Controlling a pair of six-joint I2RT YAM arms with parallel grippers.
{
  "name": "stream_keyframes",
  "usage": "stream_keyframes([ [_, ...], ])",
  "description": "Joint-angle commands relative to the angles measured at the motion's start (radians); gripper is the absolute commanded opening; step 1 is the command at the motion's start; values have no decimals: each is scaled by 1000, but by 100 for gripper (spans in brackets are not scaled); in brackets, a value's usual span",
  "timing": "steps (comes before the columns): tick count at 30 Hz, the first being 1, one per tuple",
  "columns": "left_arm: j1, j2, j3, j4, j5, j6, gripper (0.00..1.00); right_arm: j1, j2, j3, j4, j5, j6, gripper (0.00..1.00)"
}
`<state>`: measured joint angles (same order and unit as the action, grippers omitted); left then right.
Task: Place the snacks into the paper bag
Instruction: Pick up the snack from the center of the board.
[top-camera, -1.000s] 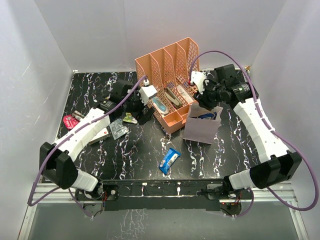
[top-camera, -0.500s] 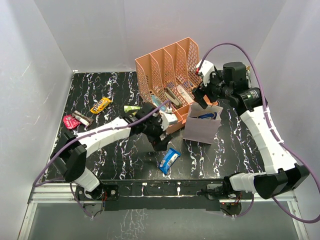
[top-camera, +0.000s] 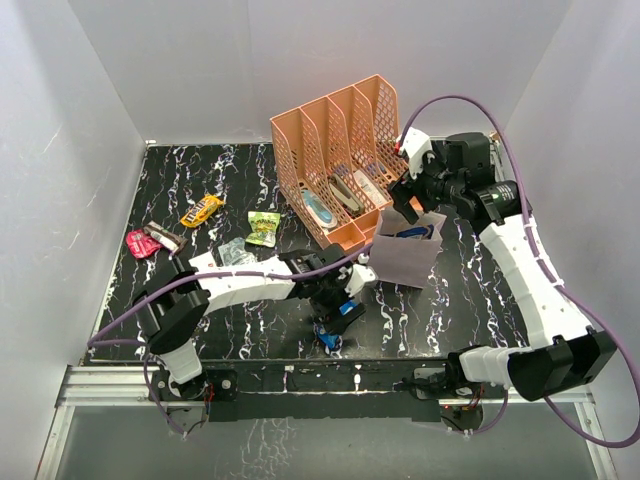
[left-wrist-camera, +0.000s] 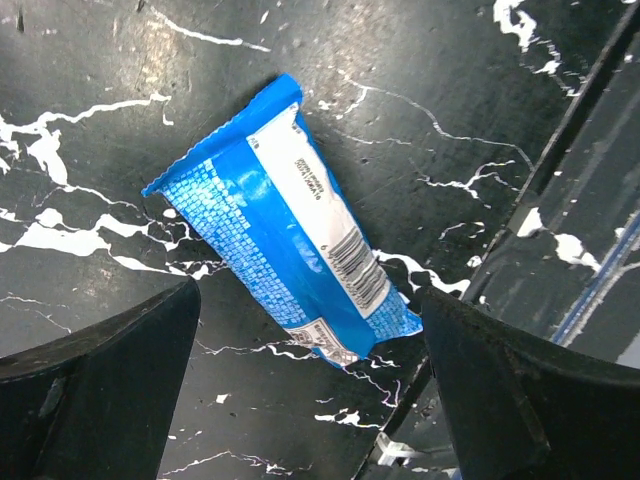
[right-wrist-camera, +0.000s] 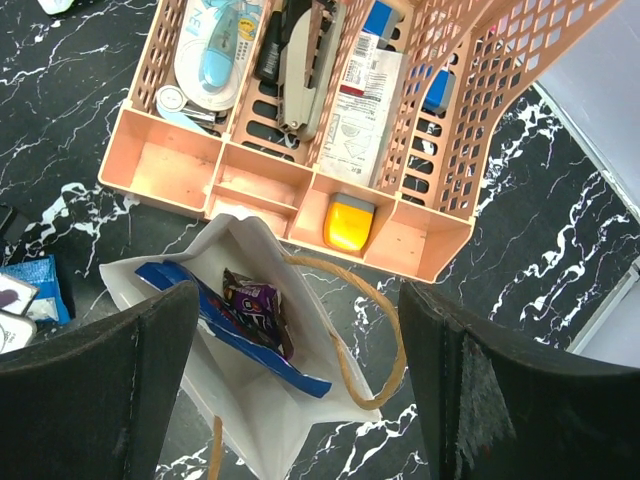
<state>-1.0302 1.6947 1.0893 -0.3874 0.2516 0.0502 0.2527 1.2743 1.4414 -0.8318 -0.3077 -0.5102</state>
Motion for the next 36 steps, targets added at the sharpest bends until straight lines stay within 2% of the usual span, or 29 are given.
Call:
stream_keyframes([
  [1, -13, -7, -31, 37, -58, -20, 91, -7, -56, -15, 52, 14, 3, 84],
  [14, -65, 54, -59, 61, -139, 92, 88, -6, -90, -15, 56, -12, -5, 85],
  [21, -47, -4, -104, 60, -192, 203, 78, -6, -96, -22, 59, -39, -7, 86],
  [27, 19, -54, -146, 77, -140, 235, 73, -6, -90, -21, 63, -61, -5, 86],
  [36, 24, -35, -161, 78, -110, 325, 68, -6, -88, -19, 62, -73, -4, 86],
])
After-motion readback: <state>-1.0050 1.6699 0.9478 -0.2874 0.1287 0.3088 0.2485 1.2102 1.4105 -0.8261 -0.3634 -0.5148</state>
